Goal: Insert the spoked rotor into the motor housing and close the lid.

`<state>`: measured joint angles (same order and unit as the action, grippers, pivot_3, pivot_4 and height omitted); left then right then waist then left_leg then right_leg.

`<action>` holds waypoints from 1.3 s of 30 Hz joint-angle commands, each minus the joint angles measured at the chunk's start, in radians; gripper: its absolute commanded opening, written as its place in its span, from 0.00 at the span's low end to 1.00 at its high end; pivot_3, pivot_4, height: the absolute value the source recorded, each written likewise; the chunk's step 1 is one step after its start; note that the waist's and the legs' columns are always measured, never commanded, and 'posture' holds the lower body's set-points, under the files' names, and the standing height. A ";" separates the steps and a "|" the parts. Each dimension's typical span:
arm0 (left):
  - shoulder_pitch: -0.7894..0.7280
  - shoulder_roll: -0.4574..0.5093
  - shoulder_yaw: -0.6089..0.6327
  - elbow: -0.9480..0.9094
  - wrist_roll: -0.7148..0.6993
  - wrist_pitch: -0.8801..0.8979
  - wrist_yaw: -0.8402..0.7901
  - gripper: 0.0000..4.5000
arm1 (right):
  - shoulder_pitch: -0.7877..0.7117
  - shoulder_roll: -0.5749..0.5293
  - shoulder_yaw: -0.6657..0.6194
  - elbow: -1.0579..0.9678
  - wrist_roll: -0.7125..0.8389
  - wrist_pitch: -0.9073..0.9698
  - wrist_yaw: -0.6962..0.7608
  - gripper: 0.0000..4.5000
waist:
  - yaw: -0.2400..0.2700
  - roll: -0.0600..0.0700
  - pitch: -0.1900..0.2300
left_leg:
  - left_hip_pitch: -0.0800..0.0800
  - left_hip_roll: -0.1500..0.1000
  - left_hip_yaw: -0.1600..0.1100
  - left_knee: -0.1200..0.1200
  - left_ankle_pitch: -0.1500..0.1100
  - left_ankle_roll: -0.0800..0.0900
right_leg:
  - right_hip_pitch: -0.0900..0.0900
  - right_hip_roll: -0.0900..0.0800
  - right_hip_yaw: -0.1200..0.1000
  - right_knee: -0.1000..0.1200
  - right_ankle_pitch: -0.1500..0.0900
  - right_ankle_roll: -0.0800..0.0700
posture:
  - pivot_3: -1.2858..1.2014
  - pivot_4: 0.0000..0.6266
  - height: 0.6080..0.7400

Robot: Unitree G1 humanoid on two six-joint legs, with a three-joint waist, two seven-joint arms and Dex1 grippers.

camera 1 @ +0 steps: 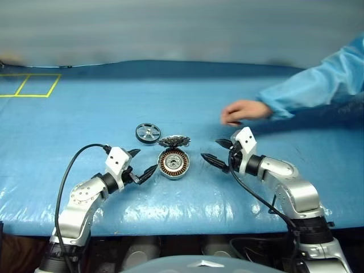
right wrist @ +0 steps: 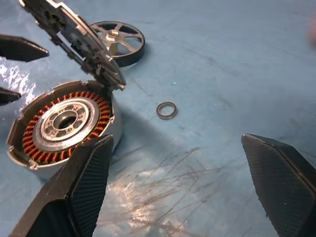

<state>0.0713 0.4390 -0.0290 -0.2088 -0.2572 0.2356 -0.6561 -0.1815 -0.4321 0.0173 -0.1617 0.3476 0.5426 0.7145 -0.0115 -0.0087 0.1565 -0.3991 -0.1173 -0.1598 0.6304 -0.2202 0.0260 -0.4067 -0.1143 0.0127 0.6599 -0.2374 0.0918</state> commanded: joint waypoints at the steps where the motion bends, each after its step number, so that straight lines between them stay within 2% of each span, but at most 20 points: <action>1: -0.003 0.004 0.012 -0.024 -0.006 -0.013 -0.001 1.00 | -0.029 0.007 0.011 0.049 -0.036 -0.087 -0.008 0.97 | 0.001 0.000 0.000 | 0.000 0.001 0.000 0.000 0.000 0.000 | -0.001 0.001 0.000 0.000 0.000 -0.001 | 0.52 0.24 1.00; 32: -0.012 -0.007 0.000 -0.021 0.001 -0.004 0.011 1.00 | -0.027 0.020 0.035 0.071 -0.060 -0.119 -0.023 0.97 | 0.001 0.000 0.000 | 0.000 0.001 0.000 0.000 0.000 -0.001 | -0.002 0.002 0.000 0.000 0.001 -0.001 | 0.52 0.24 1.00; 39: -0.014 -0.006 0.000 -0.018 0.002 -0.008 0.015 1.00 | -0.045 -0.019 0.083 0.054 -0.116 -0.126 -0.023 0.97 | 0.003 0.000 0.000 | 0.001 0.002 0.000 0.000 0.001 -0.002 | -0.002 0.002 0.000 0.000 0.001 -0.001 | 0.52 0.24 1.00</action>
<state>0.0652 0.4342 -0.0312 -0.2089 -0.2547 0.2361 -0.6411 -0.2117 -0.4383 0.1072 -0.0661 0.2451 0.4373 0.6967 -0.0086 -0.0085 0.1565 -0.3983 -0.1157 -0.1595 0.6308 -0.2195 0.0244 -0.4091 -0.1126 0.0128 0.6598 -0.2360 0.0905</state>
